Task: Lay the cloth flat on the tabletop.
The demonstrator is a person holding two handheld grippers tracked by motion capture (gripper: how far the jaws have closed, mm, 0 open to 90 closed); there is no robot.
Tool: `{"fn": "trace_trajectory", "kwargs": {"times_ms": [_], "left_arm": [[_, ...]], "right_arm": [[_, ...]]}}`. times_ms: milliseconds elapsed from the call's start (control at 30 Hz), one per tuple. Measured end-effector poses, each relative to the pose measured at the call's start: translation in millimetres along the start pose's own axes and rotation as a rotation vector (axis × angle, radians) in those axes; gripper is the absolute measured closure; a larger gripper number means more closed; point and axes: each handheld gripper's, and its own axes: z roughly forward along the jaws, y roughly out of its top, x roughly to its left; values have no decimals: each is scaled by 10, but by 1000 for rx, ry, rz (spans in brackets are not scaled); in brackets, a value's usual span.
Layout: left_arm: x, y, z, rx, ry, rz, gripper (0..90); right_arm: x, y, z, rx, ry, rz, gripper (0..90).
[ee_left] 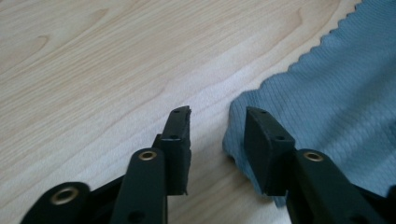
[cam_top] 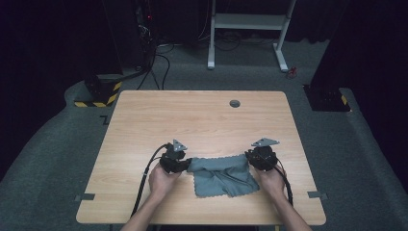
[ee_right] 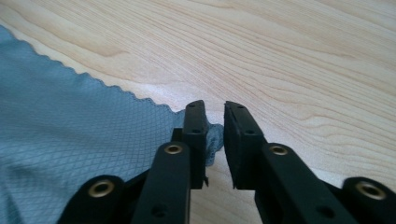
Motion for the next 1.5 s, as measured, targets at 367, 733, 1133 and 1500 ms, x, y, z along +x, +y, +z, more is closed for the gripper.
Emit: {"fn": "trace_trajectory", "kwargs": {"times_ms": [367, 733, 1133, 1500], "left_arm": [[-2, 0, 119, 37, -6, 17, 649], [-24, 122, 184, 66, -16, 53, 894], [150, 269, 236, 3, 22, 24, 893], [348, 496, 431, 1, 53, -19, 893]], "right_arm": [[3, -33, 178, 68, 3, 26, 717], [9, 4, 177, 91, 2, -28, 895], [-40, 174, 219, 23, -23, -35, 896], [-187, 291, 348, -27, -15, 86, 894]]}}
